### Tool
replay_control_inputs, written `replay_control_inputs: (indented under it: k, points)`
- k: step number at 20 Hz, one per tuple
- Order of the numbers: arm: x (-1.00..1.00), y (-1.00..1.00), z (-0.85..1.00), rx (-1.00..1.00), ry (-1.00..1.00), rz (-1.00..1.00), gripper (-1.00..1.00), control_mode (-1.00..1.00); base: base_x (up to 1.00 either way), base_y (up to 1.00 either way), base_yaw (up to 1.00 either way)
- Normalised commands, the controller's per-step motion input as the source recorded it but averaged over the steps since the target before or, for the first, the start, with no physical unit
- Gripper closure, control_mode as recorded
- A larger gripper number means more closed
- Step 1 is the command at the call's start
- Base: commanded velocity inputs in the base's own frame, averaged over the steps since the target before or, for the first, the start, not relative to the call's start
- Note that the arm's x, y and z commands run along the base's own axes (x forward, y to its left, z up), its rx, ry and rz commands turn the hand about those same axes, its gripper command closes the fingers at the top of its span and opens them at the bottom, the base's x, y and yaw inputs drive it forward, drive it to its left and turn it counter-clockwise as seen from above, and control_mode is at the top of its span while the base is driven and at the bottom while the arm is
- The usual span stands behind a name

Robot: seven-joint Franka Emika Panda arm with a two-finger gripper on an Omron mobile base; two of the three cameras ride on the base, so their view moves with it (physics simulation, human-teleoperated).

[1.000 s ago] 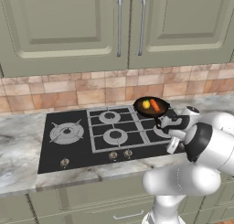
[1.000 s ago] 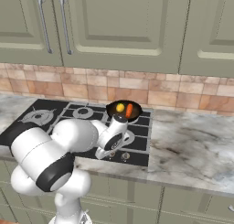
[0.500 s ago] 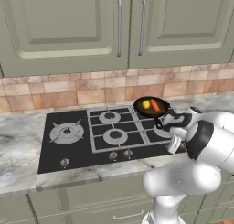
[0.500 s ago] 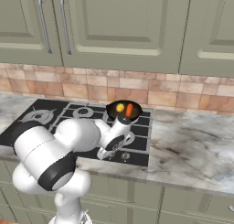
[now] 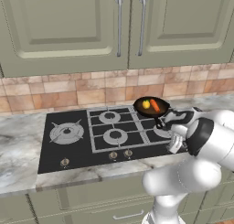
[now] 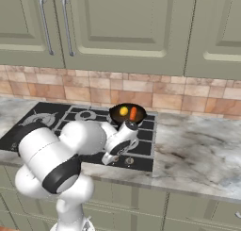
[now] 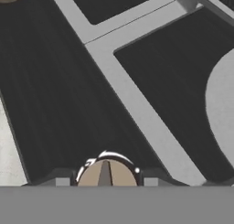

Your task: Put the carrot and lemon in the pan. Then turn on the rear right burner and set the heat to medium.

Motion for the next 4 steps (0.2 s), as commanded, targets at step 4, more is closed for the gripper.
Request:
replay_control_inputs:
  k: [4]
  points:
    - [0.0, 0.12, -0.08, 0.0, 0.0, 0.28, 1.0, -1.0, 0.0, 0.0, 0.0]
